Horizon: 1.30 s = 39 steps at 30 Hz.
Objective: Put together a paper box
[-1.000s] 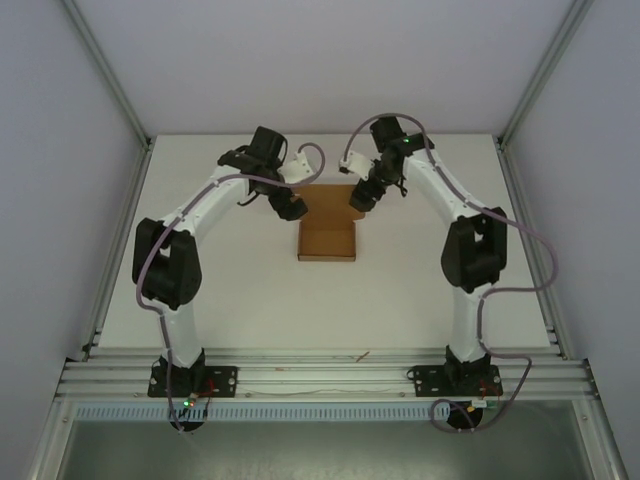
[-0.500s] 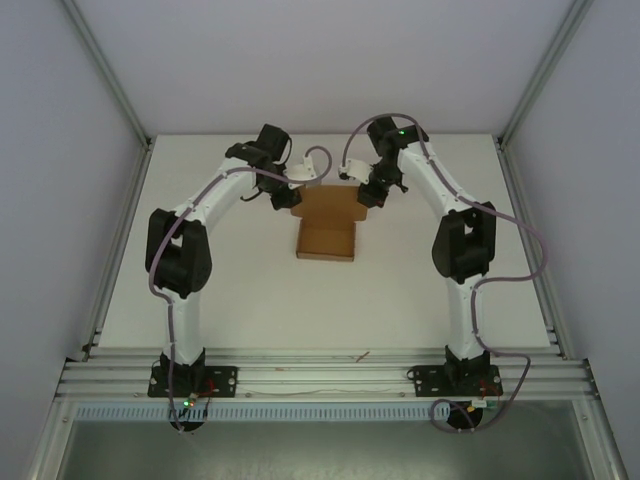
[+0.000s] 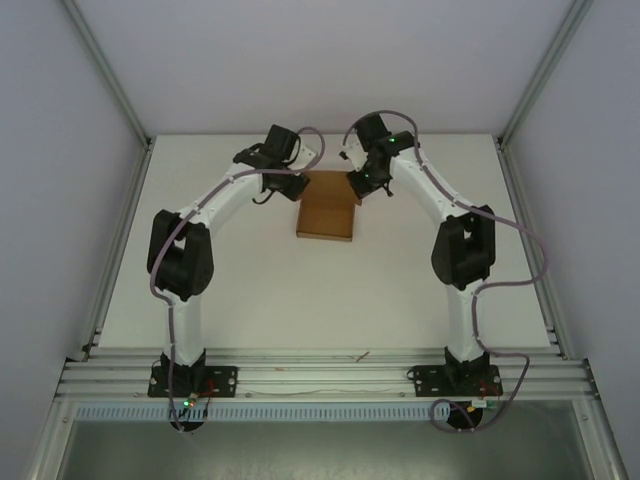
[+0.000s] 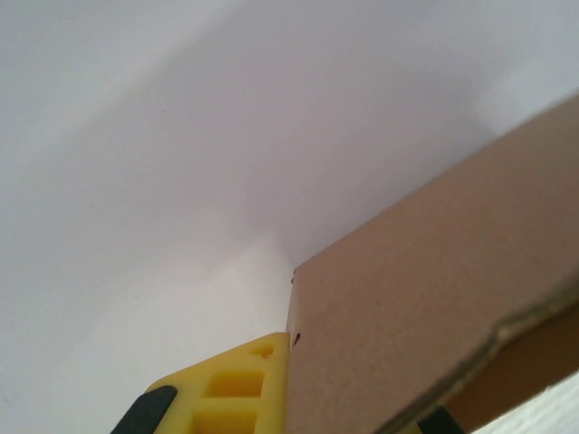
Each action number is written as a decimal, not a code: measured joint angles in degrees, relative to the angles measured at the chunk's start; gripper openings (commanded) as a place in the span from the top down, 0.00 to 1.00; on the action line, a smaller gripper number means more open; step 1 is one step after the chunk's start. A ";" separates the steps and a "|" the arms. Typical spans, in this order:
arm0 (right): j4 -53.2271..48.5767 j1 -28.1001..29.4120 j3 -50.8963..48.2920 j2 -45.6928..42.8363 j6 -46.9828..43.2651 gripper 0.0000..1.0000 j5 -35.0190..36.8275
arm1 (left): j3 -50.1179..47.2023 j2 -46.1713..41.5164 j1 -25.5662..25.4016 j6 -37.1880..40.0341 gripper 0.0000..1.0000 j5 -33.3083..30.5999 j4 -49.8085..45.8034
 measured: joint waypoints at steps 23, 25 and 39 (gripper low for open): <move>26.45 3.30 -24.06 -9.81 41.99 1.00 8.66 | -9.01 -2.89 -6.01 -33.79 1.00 -11.41 10.82; 28.74 3.93 -26.56 -10.73 41.24 1.00 9.86 | -10.10 -2.91 -6.38 -33.75 1.00 -12.41 11.15; 49.27 7.85 -53.20 -21.81 34.25 1.00 12.63 | -29.81 -11.28 -10.27 -33.48 1.00 -13.25 22.73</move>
